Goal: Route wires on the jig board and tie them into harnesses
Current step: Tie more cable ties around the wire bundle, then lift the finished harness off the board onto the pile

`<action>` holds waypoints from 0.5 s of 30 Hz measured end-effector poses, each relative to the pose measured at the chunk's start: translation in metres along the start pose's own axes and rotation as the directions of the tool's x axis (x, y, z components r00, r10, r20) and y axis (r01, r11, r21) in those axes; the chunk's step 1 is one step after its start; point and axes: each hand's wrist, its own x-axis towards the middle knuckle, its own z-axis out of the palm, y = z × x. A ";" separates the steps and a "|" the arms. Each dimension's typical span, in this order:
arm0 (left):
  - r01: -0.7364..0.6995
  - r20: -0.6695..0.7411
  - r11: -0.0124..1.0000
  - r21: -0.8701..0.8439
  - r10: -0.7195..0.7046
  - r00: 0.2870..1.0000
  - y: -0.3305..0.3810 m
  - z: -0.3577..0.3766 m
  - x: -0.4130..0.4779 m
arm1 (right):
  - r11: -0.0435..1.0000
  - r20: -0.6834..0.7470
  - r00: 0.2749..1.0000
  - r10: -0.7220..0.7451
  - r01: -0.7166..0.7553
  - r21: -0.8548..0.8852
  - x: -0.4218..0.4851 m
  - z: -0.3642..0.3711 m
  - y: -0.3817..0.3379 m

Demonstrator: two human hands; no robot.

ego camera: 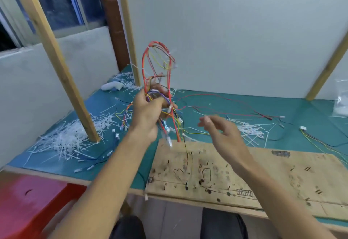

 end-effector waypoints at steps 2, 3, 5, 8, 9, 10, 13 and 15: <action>-0.029 -0.083 0.999 -0.014 0.028 0.996 0.006 -0.007 0.031 | 0.989 0.000 0.998 0.066 -0.066 -0.131 -0.022 0.003 0.039; -0.034 -0.121 0.999 -0.022 0.031 0.992 0.007 -0.009 0.045 | 0.980 -0.015 0.995 0.095 -0.096 -0.175 -0.031 0.006 0.056; -0.005 -0.169 0.999 -0.048 -0.003 0.986 0.007 -0.015 0.071 | 0.955 -0.048 0.994 0.100 -0.110 -0.274 -0.045 0.013 0.083; 0.019 -0.204 1.000 -0.017 -0.022 0.979 0.001 -0.026 0.108 | 0.938 -0.114 0.993 0.032 -0.070 -0.341 -0.050 0.021 0.099; 0.024 -0.205 1.000 0.019 -0.020 0.979 -0.002 -0.030 0.119 | 0.945 -0.134 0.991 0.024 -0.066 -0.320 -0.049 0.022 0.101; 0.038 -0.199 0.997 0.062 -0.025 0.980 -0.007 -0.035 0.130 | 0.955 -0.146 0.989 0.026 -0.067 -0.288 -0.047 0.023 0.102; 0.132 -0.220 0.974 0.182 -0.091 0.971 -0.030 -0.052 0.156 | 0.968 -0.144 0.989 0.026 -0.061 -0.243 -0.047 0.023 0.107; 0.213 -0.266 0.945 0.250 -0.145 0.953 -0.056 -0.063 0.172 | 0.970 -0.137 0.990 0.017 -0.049 -0.238 -0.046 0.023 0.110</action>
